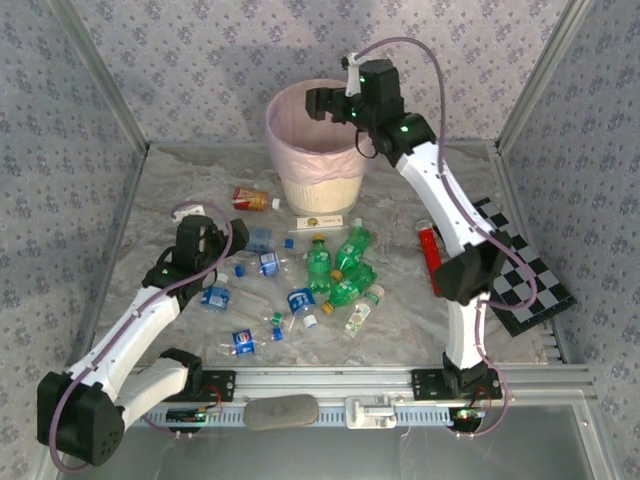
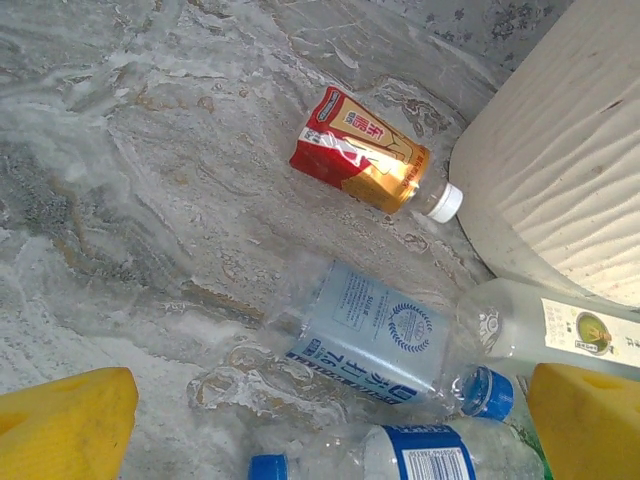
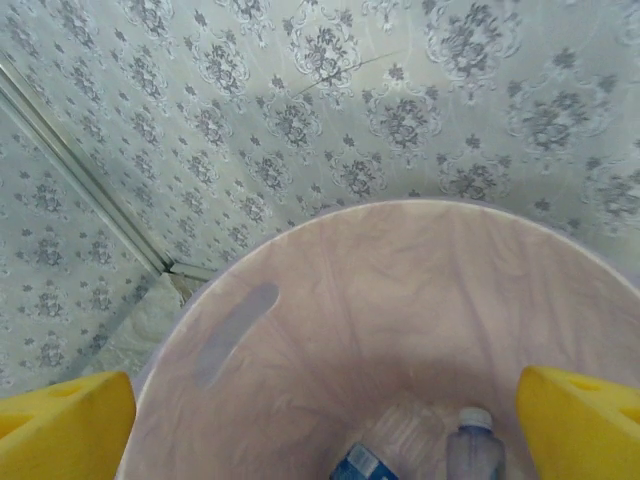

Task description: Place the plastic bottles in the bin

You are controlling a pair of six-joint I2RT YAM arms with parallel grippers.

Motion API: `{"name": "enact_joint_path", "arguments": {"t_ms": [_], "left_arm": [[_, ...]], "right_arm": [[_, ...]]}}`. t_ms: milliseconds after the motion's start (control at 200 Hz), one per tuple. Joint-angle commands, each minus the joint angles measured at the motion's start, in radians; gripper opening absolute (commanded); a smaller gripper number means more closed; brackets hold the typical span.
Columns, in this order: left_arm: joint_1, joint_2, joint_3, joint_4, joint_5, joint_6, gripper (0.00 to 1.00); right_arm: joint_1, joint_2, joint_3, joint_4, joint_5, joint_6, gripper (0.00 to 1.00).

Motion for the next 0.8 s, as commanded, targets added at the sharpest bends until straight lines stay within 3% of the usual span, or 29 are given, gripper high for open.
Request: {"name": "enact_joint_path", "arguments": {"t_ms": [0, 270, 400, 540, 795], "left_arm": [[0.008, 0.006, 0.056, -0.165, 0.009, 0.047, 1.0], [0.008, -0.011, 0.085, -0.381, 0.036, 0.075, 1.0], [0.008, -0.011, 0.074, -0.456, 0.07, 0.045, 1.0], [0.008, 0.01, 0.043, -0.509, 0.093, -0.034, 0.99], [0.008, -0.007, -0.017, -0.576, 0.018, -0.135, 0.92]], "right_arm": [[-0.002, -0.108, -0.149, 0.018, 0.054, -0.02, 0.99], [-0.023, -0.38, -0.608, 0.129, 0.166, -0.007, 0.99], [-0.057, -0.465, -0.779, 0.152, 0.163, 0.038, 0.99], [-0.083, -0.52, -0.927, 0.176, 0.156, 0.081, 0.99], [-0.087, -0.558, -1.091, 0.16, 0.211, 0.132, 0.99]]}}
